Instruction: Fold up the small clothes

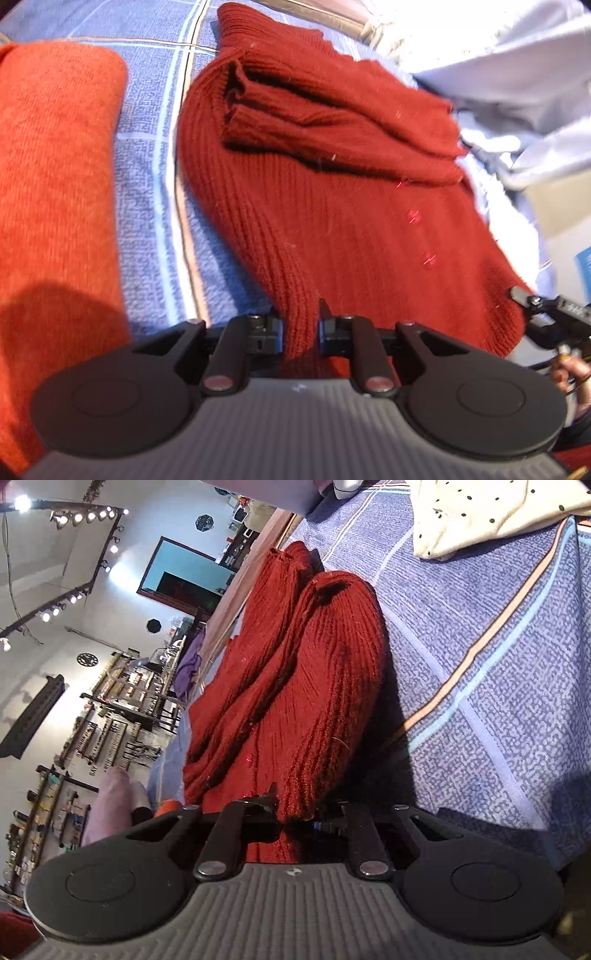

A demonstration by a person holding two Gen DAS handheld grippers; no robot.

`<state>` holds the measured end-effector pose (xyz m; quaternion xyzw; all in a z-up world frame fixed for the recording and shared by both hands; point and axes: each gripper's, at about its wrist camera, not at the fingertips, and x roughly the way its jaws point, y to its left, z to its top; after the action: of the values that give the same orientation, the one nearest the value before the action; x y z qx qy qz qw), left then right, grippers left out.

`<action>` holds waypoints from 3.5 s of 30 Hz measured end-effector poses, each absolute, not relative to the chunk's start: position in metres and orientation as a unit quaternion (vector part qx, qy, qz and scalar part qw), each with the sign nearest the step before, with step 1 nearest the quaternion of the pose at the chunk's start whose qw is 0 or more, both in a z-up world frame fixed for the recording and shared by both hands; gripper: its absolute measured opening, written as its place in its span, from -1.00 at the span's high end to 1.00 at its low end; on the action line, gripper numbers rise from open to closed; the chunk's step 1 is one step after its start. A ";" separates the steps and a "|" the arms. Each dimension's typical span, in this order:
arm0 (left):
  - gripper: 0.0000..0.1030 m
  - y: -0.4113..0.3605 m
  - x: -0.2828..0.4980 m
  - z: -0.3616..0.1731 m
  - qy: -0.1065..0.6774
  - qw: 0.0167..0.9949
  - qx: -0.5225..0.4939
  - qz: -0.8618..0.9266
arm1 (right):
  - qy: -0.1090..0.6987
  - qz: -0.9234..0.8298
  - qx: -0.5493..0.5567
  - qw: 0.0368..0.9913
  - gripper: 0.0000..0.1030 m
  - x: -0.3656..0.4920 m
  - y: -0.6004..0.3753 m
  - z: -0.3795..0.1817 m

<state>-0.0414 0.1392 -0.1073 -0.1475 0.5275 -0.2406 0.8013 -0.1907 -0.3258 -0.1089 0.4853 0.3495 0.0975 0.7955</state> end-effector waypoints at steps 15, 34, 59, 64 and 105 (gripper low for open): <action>0.72 0.136 0.133 -0.023 0.472 0.820 -0.216 -0.242 | 0.262 0.154 0.570 0.764 0.88 -0.026 -0.376 -0.061; 0.72 0.104 0.291 -0.058 0.496 0.829 -0.207 -0.154 | 0.289 0.117 0.445 0.840 0.88 0.149 -0.366 -0.048; -0.99 0.164 0.330 -0.053 0.492 0.750 -0.412 -0.158 | 0.307 0.174 0.168 0.921 -0.94 0.092 -0.310 -0.010; -0.99 0.154 0.311 -0.002 0.453 0.851 -0.231 -0.134 | 0.322 0.201 0.137 0.915 -0.93 0.073 -0.285 -0.014; -1.00 0.039 0.189 -0.029 0.352 0.890 0.195 -0.216 | 0.325 0.035 0.254 0.910 -1.00 0.033 -0.392 -0.059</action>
<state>0.1888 0.0391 -0.0292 0.1945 0.3516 -0.2159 0.8899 0.0326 -0.3924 -0.0593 0.2543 0.3252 0.0348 0.9101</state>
